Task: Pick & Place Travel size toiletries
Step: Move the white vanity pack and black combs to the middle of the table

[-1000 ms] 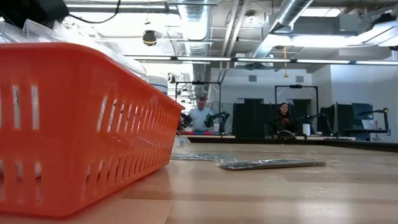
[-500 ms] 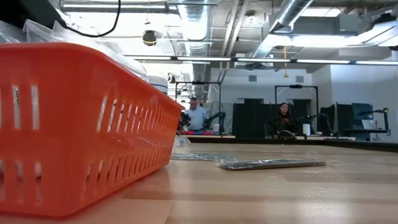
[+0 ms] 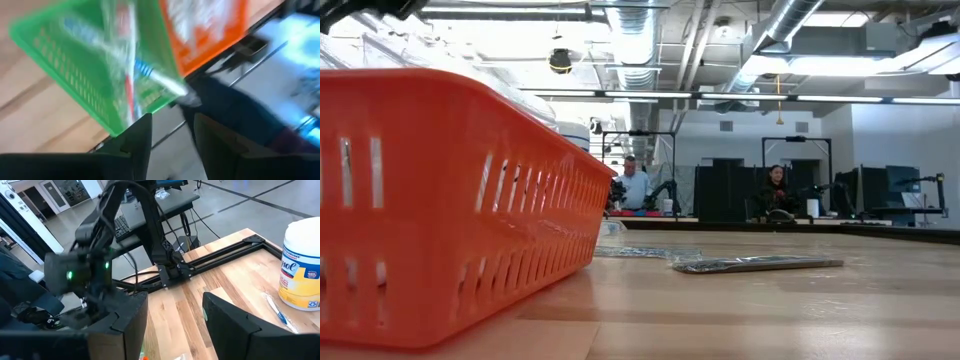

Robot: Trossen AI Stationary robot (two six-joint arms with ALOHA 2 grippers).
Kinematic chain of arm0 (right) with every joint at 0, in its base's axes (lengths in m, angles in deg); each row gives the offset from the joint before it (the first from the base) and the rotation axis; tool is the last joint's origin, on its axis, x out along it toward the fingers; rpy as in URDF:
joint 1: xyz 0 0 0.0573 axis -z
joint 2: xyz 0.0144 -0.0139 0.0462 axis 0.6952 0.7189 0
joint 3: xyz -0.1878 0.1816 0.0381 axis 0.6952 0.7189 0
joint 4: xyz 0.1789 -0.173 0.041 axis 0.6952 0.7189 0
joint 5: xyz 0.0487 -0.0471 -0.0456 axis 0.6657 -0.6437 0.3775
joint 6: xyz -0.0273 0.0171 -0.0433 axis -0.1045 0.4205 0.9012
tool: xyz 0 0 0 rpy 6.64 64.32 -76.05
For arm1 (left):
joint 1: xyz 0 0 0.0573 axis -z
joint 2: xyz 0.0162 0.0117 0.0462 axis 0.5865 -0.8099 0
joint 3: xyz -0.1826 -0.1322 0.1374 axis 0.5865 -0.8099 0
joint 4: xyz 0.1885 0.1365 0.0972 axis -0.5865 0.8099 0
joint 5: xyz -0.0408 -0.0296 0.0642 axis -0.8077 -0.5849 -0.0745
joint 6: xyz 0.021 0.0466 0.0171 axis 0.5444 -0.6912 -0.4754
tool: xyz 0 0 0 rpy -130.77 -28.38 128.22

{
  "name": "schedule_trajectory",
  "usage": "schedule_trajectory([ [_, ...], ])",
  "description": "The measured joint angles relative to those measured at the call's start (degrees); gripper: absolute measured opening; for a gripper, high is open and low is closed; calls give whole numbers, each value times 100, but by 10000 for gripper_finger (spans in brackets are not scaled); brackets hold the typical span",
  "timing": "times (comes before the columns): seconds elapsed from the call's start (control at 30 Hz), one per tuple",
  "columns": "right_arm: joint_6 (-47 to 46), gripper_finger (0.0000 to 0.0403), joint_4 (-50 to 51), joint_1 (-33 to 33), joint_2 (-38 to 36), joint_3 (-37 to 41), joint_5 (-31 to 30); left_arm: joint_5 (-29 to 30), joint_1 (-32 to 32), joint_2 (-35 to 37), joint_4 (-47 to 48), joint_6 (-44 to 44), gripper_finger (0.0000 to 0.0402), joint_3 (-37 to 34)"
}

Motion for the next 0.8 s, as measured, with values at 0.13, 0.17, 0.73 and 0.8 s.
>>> schedule_trajectory([
  [0.13,-6,185,-2,0,-2,0,0,898,-11,551,13,139,131,-145],
  [0.17,-45,185,-2,0,-2,0,0,1125,-11,666,20,147,129,-173],
  [0.73,-518,184,93,-193,-2,-2,565,2819,-252,1071,-176,84,111,-705],
  [0.8,-518,182,297,-249,-2,-4,603,2913,-292,1071,-187,66,111,-703],
])
